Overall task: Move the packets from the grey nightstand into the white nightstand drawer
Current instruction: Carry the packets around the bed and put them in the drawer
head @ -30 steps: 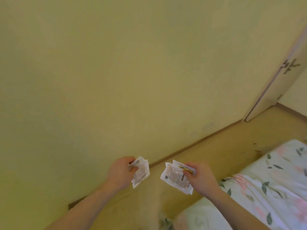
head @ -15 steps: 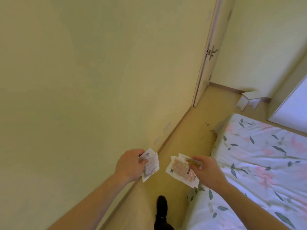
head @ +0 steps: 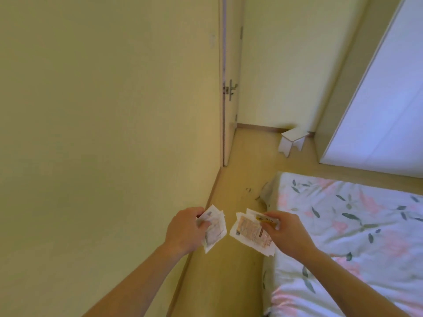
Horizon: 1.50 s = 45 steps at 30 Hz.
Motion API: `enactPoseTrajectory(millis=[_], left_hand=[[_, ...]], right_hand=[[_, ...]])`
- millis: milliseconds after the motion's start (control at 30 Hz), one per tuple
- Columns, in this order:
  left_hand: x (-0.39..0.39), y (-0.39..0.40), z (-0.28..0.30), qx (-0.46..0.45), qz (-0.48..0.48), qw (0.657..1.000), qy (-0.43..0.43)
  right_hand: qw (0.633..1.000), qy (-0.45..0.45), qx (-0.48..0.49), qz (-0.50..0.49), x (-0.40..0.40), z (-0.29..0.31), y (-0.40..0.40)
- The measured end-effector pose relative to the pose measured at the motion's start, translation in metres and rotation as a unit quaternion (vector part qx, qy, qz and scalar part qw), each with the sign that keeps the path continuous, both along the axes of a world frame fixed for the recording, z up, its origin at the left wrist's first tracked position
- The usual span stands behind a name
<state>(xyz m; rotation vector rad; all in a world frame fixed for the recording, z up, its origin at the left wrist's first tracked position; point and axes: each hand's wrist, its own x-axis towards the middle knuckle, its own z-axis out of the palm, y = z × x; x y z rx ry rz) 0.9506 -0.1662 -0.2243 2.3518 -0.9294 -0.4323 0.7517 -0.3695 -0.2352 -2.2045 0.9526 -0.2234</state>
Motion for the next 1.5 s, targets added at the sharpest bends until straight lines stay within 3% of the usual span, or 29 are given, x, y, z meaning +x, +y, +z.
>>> enactPoseTrajectory(millis=[500,800,1200,1500], left_hand=[[0.206,-0.335,0.0,-0.006,-0.2,0.98,-0.017],[0.228,-0.548,-0.004,0.013,-0.358,0.933,-0.029],[0.281,-0.807,-0.01,0.031,-0.369,0.928,-0.029],[0.308,-0.971,-0.009,0.032,-0.391,0.92,-0.013]], right_hand=[[0.977,-0.007,-0.008,-0.213,0.125,0.01,-0.227],[0.936,-0.011,-0.011,-0.352,0.122,0.0,-0.35],[0.941,-0.015,0.024,-0.338,0.186,-0.014,-0.612],[0.928,-0.02,0.024,-0.371,0.207,-0.013,-0.756]])
